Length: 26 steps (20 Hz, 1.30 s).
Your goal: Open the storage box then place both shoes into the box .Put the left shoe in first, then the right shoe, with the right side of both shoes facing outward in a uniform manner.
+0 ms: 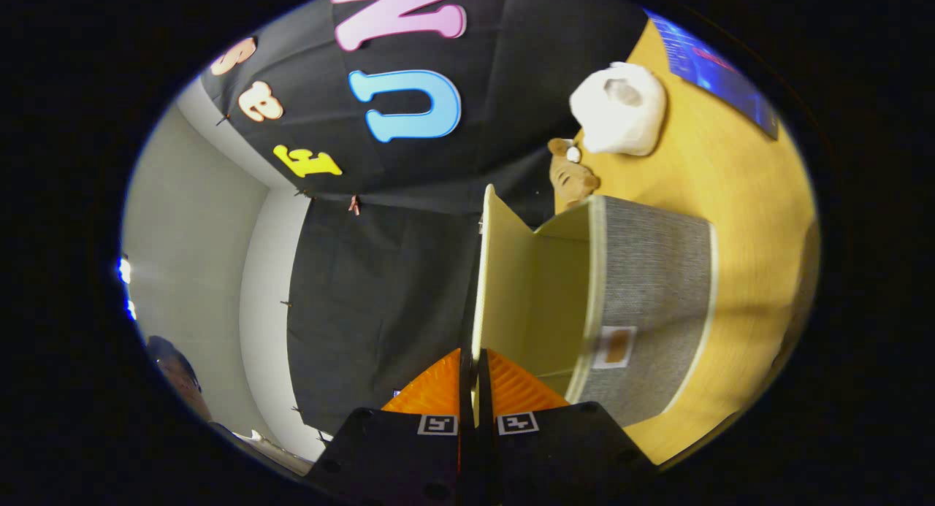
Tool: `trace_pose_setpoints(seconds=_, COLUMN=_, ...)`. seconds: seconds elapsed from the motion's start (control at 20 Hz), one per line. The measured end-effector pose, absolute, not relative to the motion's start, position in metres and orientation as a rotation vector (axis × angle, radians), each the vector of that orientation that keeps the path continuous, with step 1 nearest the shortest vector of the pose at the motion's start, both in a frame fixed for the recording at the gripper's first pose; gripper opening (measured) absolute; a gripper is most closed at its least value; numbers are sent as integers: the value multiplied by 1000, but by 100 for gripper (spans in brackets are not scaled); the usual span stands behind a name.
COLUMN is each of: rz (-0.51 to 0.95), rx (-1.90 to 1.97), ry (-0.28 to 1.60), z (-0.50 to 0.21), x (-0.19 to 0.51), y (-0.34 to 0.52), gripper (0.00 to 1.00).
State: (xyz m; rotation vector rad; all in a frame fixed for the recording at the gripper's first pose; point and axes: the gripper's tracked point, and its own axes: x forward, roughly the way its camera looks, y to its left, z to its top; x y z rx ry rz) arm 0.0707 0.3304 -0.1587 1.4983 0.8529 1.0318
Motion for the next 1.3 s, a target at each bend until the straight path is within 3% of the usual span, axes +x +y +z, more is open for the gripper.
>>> trace_pose_setpoints(seconds=0.45, rz=1057, rx=1308, ry=781, z=-70, x=98, y=422, gripper=9)
trace_pose_setpoints(seconds=1.0, rz=946, rx=1238, ry=823, z=-62, x=112, y=531, gripper=12)
trace_pose_setpoints(seconds=1.2, rz=891, rx=1158, ry=824, z=-78, x=113, y=541, gripper=47)
trace_pose_setpoints(seconds=1.3, rz=884, rx=1135, ry=830, z=-80, x=110, y=541, gripper=58)
